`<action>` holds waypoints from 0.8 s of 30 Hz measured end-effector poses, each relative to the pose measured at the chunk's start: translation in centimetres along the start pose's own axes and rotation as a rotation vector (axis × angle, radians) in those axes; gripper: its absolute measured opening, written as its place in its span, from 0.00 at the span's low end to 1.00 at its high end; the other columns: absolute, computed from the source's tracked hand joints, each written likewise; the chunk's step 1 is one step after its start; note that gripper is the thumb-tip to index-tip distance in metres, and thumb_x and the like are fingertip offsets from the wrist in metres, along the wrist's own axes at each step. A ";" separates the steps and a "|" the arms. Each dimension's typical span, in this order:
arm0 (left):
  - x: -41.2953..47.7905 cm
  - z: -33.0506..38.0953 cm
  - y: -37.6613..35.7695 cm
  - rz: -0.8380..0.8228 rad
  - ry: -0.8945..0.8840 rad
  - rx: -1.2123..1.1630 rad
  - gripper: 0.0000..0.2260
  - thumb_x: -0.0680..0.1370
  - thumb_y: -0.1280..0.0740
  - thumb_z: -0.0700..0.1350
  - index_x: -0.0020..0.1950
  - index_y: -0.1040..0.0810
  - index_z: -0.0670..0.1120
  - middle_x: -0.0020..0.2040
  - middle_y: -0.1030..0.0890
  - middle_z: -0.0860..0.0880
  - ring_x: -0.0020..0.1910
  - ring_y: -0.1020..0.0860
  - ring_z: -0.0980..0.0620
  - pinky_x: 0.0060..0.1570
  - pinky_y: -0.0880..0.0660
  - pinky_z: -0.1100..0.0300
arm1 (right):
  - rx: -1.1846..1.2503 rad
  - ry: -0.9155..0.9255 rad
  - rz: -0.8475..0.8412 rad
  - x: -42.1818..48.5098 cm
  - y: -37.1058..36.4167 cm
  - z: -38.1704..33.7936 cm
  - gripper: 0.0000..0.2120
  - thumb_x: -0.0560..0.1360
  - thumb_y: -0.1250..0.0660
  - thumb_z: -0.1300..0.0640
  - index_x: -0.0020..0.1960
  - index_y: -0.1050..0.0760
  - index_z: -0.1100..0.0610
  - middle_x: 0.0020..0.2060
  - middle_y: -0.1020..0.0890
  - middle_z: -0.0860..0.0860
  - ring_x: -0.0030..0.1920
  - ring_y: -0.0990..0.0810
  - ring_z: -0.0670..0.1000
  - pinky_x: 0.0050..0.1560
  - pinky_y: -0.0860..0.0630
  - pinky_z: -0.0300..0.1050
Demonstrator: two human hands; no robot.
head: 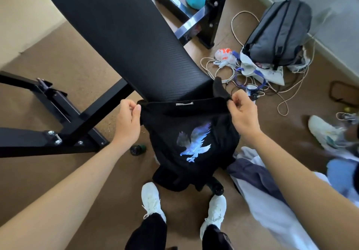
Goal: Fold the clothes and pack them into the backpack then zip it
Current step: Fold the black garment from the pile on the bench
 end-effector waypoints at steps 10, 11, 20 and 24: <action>-7.5 4.5 8.8 -0.269 -0.364 0.282 0.14 0.83 0.37 0.55 0.55 0.30 0.44 0.41 0.20 0.51 0.40 0.19 0.46 0.40 0.25 0.50 | -0.163 -0.023 -0.259 -15.6 8.2 -5.8 0.14 0.76 0.26 0.50 0.57 0.28 0.50 0.48 0.19 0.46 0.54 0.23 0.42 0.53 0.29 0.44; -8.4 4.7 9.5 -0.326 -0.362 0.319 0.15 0.80 0.31 0.55 0.57 0.28 0.45 0.46 0.17 0.50 0.46 0.18 0.48 0.45 0.22 0.50 | -0.202 -0.023 -0.322 -17.1 8.4 -5.9 0.17 0.75 0.25 0.47 0.59 0.26 0.49 0.50 0.18 0.45 0.55 0.22 0.43 0.55 0.28 0.45; -16.6 4.9 14.8 -0.459 -0.378 0.786 0.01 0.77 0.27 0.46 0.48 0.16 0.50 0.45 0.16 0.51 0.45 0.18 0.45 0.44 0.20 0.49 | -0.505 0.040 -0.719 -28.1 9.3 -3.2 0.12 0.76 0.27 0.48 0.47 0.17 0.57 0.37 0.17 0.49 0.37 0.21 0.53 0.41 0.25 0.52; -22.0 4.3 15.8 -0.157 -0.033 0.474 0.08 0.77 0.28 0.39 0.54 0.13 0.48 0.49 0.16 0.50 0.50 0.20 0.48 0.53 0.22 0.54 | -0.468 -0.028 -0.777 -31.9 9.7 -0.6 0.18 0.78 0.29 0.48 0.35 0.24 0.59 0.32 0.22 0.53 0.35 0.24 0.55 0.38 0.31 0.51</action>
Point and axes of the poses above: each hand's wrist, its own x-axis towards the middle knuckle, its own y-axis out of the back of the hand, z = x × y, the point moved 4 cm from there along x, towards the middle knuckle
